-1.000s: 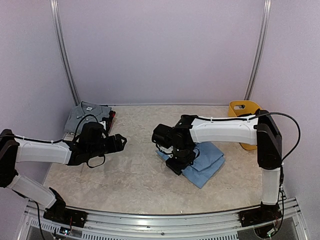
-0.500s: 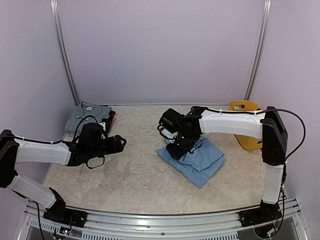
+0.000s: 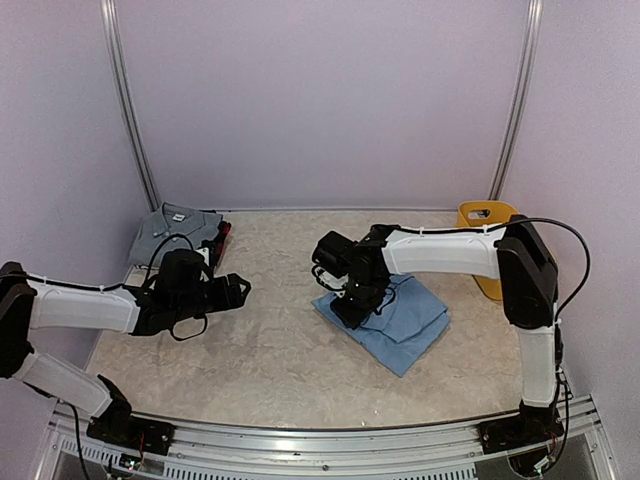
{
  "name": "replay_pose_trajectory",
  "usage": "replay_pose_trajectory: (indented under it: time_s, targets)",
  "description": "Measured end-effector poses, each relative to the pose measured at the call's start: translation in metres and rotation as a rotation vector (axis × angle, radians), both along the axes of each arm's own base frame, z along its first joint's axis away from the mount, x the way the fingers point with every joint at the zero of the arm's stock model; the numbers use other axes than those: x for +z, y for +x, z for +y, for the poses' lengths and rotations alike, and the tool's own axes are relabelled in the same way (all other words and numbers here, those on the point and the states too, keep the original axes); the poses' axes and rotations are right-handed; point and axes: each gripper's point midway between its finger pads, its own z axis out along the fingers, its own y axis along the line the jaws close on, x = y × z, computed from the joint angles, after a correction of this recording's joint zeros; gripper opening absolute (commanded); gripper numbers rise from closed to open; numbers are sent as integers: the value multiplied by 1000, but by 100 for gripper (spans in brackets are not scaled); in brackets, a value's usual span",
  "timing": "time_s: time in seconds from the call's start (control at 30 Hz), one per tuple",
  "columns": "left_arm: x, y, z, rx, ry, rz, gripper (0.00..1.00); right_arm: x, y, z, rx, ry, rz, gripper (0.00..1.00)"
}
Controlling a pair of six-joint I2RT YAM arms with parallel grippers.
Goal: Fold and stack the long sleeve shirts
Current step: Turn over the square-folded shirt at the center of the board, then adjust the square-folded shirt at the center of the board.
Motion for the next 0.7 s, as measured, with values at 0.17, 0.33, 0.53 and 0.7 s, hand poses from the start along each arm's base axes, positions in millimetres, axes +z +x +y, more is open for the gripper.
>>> replay_pose_trajectory:
  time_s: [0.17,0.33,0.53,0.7]
  targets:
    - [-1,0,1,1,1,2,76,-2,5,-4,-9,-5,-2,43]
    - [-3,-1,1,0,3,6,76,-2,12,-9,-26,-9,-6,42]
    - [-4,-2,2,2,0,6,76,-3,16,-11,-32,-11,-12,39]
    - [-4,-2,2,2,-3,3,76,-9,16,-15,-34,-33,-13,33]
